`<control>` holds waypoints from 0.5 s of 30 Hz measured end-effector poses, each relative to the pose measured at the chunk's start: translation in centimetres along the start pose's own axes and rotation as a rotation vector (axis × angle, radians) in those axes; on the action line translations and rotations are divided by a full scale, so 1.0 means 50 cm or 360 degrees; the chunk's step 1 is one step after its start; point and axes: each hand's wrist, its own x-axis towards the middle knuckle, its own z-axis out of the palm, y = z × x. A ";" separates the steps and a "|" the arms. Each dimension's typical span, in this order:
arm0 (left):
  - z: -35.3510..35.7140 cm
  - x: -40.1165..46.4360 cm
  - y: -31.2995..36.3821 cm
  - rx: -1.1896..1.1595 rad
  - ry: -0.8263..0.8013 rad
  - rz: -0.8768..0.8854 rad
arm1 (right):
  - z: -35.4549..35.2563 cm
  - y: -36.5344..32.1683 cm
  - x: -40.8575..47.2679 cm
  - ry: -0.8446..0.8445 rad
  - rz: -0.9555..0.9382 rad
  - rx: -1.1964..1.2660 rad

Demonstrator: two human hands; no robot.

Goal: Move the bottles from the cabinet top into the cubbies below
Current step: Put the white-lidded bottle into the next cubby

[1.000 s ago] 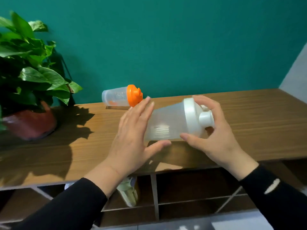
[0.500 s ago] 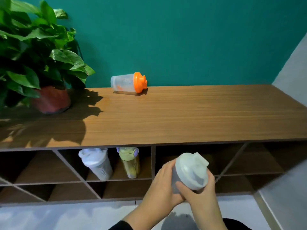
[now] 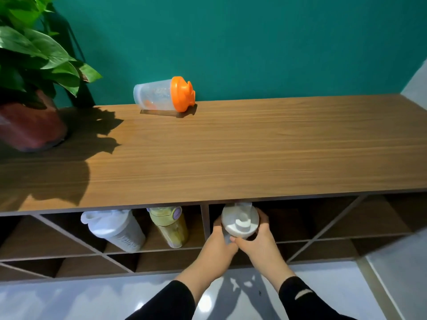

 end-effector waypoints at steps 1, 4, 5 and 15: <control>0.005 0.009 -0.002 0.0004 0.0021 -0.0020 | 0.002 0.005 0.011 0.0010 -0.0012 -0.0016; 0.017 0.032 -0.012 -0.0002 0.0079 -0.0070 | 0.009 0.015 0.030 0.0041 -0.0063 -0.0039; 0.020 0.036 -0.013 -0.0013 0.0090 -0.0096 | 0.013 0.017 0.032 0.0068 -0.0076 -0.0042; 0.046 0.079 -0.013 -0.0438 0.0222 -0.0258 | 0.034 0.026 0.039 0.0298 -0.0009 -0.0203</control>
